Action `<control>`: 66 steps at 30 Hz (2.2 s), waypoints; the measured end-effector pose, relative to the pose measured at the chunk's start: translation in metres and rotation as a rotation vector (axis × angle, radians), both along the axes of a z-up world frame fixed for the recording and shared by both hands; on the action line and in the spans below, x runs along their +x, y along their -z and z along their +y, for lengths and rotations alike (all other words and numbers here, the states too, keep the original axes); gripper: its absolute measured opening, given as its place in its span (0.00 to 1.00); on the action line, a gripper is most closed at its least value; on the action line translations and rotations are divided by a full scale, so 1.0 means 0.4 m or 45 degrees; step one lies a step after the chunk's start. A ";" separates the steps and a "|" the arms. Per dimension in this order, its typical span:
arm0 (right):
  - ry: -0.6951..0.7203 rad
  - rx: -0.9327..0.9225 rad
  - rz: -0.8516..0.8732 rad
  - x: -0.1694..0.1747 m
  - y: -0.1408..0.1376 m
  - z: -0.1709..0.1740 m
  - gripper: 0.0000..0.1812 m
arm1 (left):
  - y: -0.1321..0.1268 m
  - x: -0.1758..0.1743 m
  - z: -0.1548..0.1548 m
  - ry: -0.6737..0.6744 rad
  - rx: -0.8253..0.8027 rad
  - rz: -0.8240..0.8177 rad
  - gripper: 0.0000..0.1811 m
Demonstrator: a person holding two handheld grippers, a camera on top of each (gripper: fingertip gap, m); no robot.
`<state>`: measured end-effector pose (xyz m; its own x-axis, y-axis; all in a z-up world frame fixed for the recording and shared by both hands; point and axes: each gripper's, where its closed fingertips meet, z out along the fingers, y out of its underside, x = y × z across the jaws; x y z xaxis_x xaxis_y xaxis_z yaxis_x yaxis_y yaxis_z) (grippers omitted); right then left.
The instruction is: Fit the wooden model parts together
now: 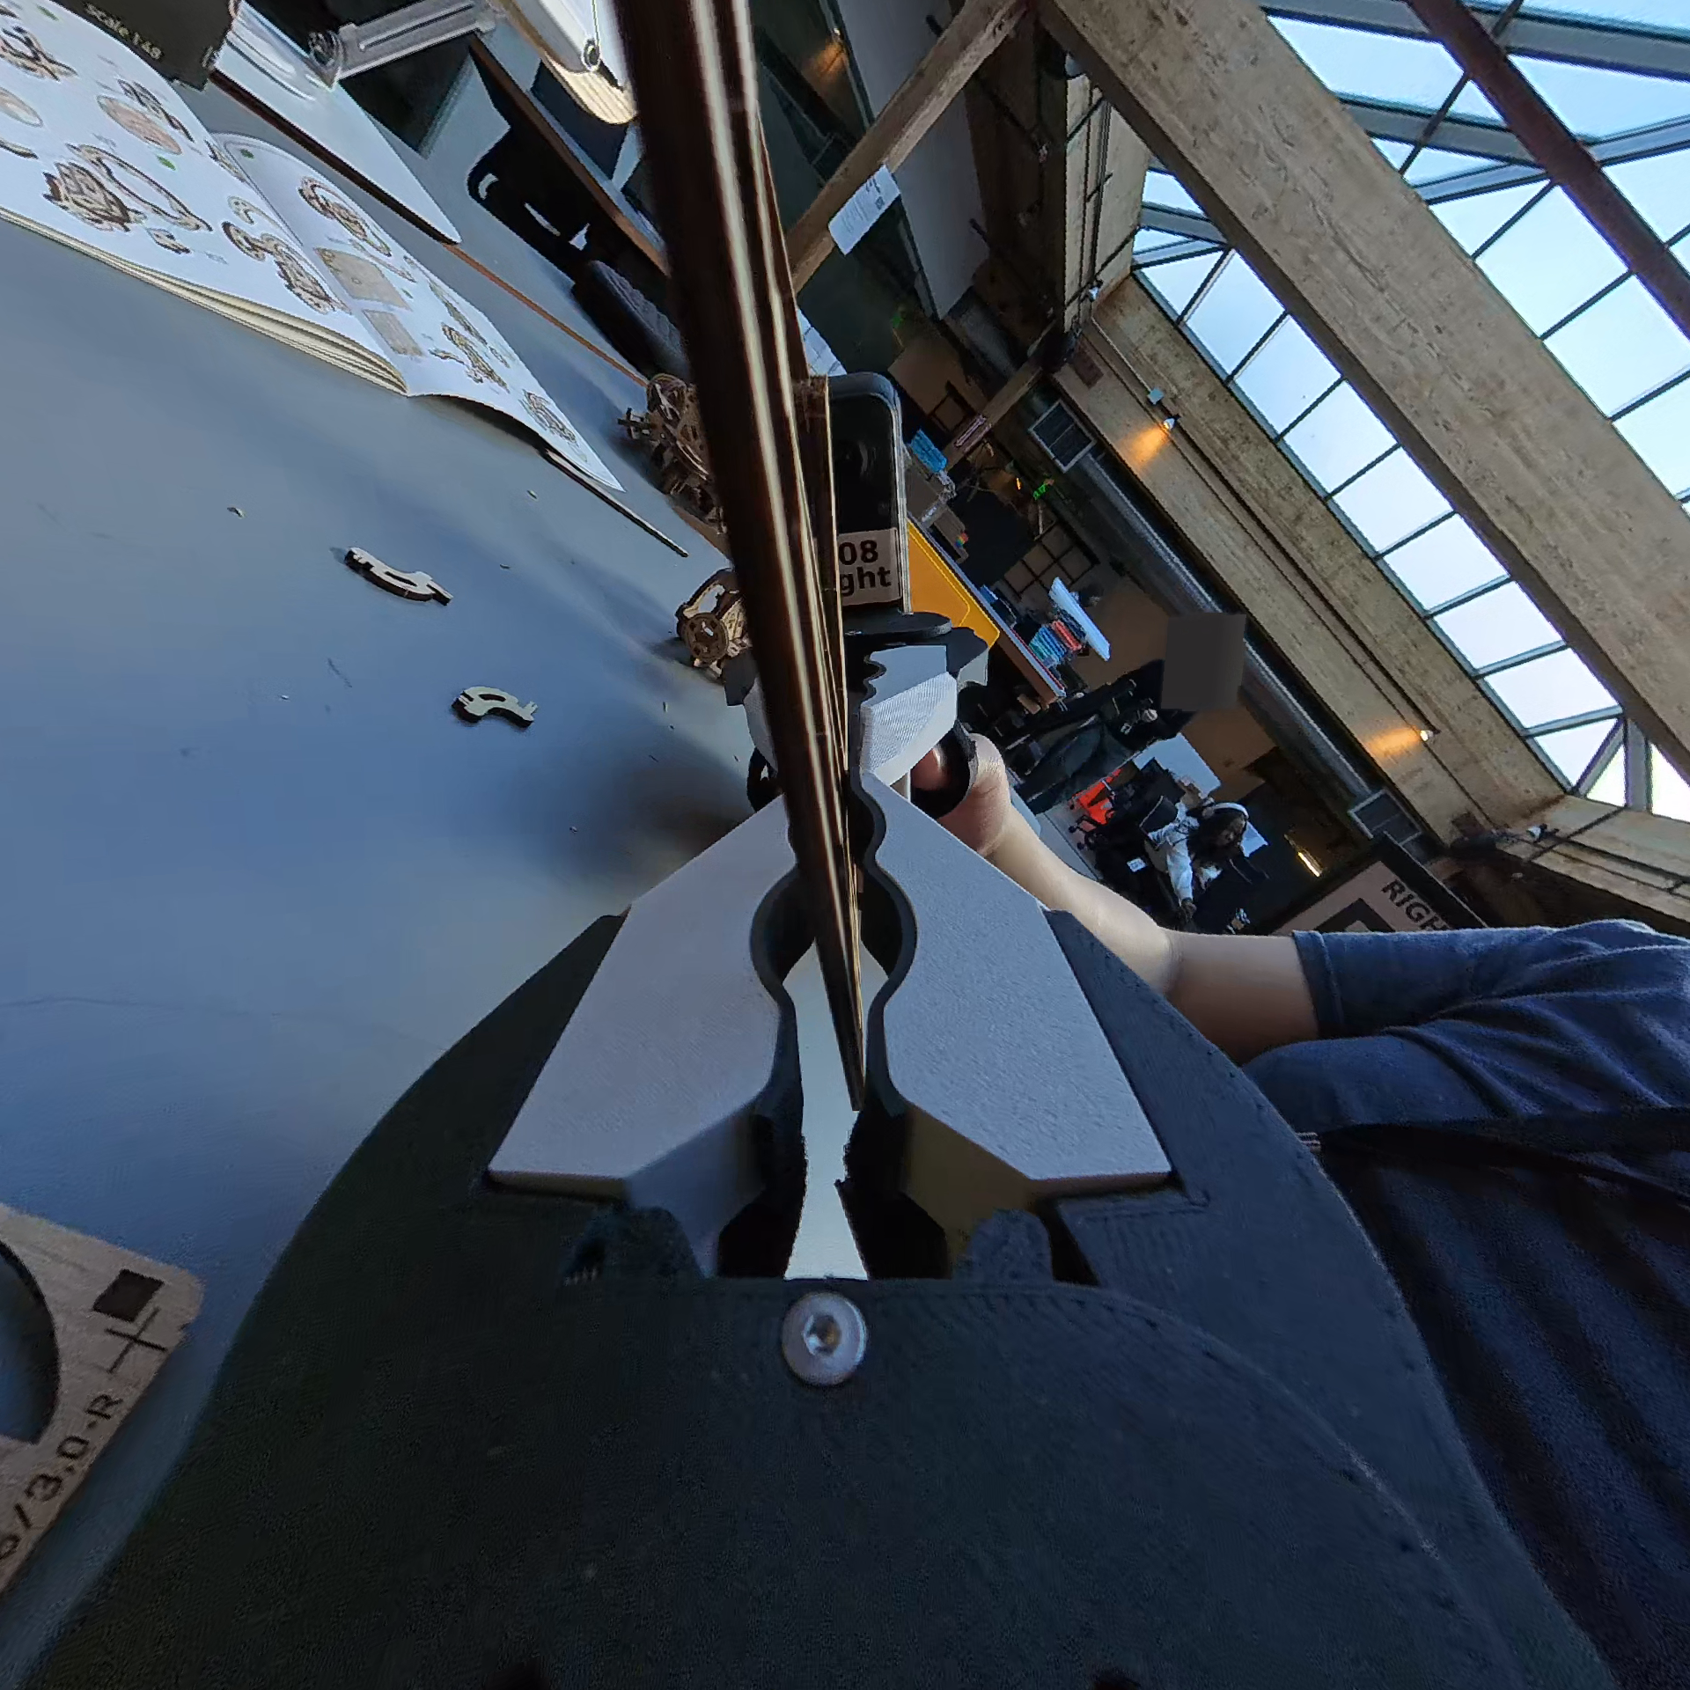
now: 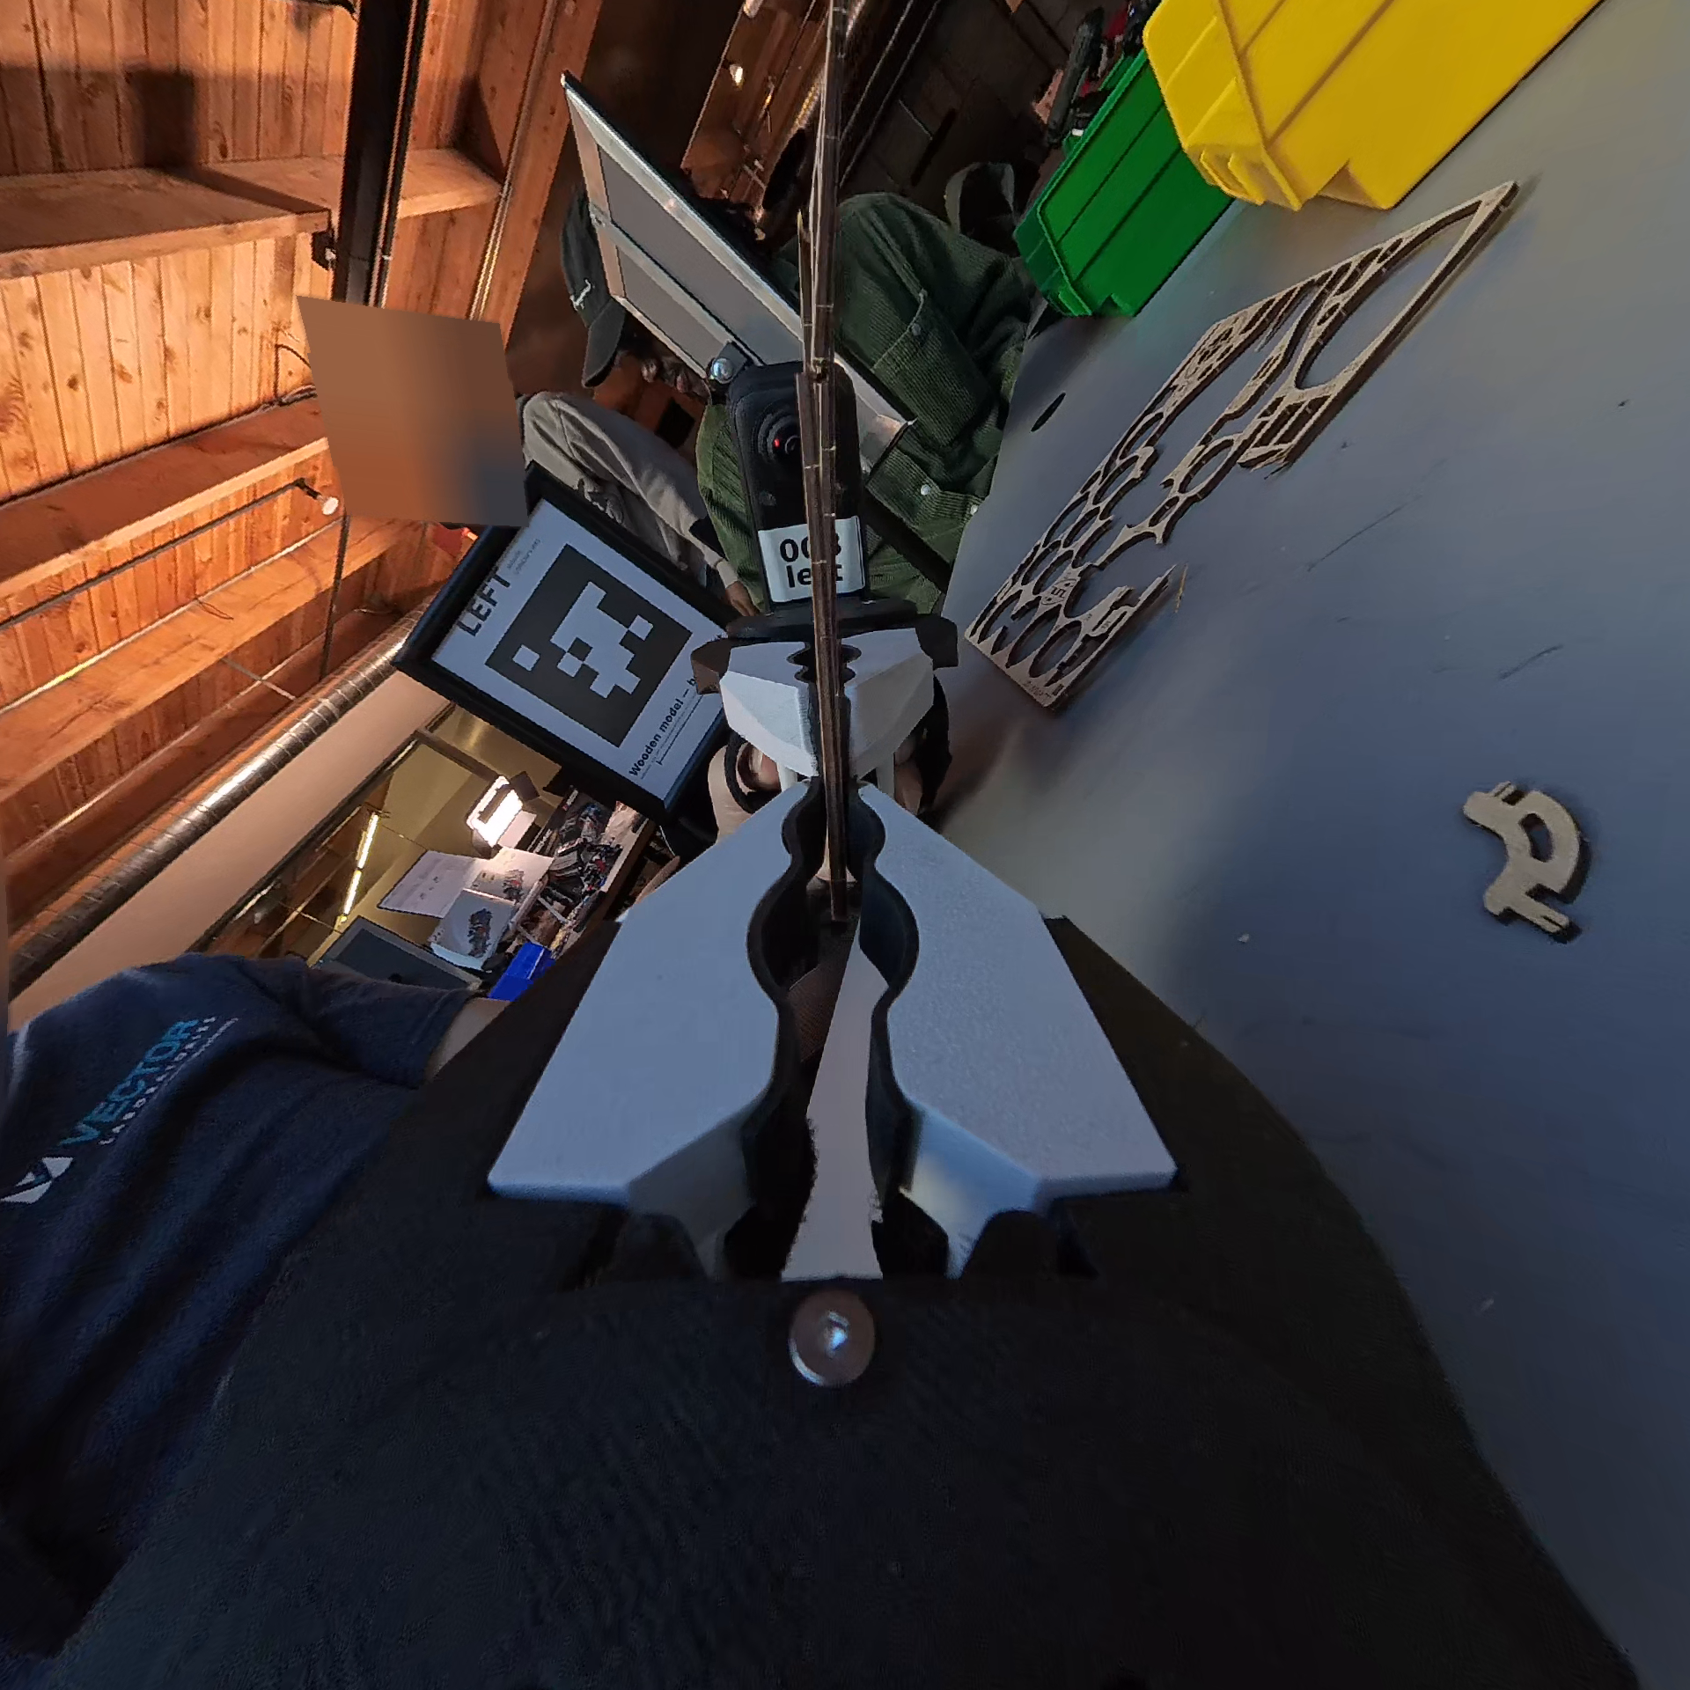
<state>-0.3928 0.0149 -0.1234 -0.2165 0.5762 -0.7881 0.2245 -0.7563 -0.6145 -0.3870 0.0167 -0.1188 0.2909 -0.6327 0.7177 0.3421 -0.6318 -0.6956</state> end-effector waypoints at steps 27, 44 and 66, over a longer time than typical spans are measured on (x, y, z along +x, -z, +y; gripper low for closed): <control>0.023 0.024 -0.021 -0.001 0.007 0.002 0.01 | 0.005 -0.002 0.002 -0.022 -0.004 0.021 0.00; 0.071 0.073 -0.094 -0.005 0.025 0.012 0.01 | 0.022 -0.006 0.013 -0.085 -0.028 0.088 0.01; 0.102 0.077 -0.083 0.001 0.024 0.016 0.05 | 0.021 -0.013 0.014 -0.141 -0.032 0.077 0.01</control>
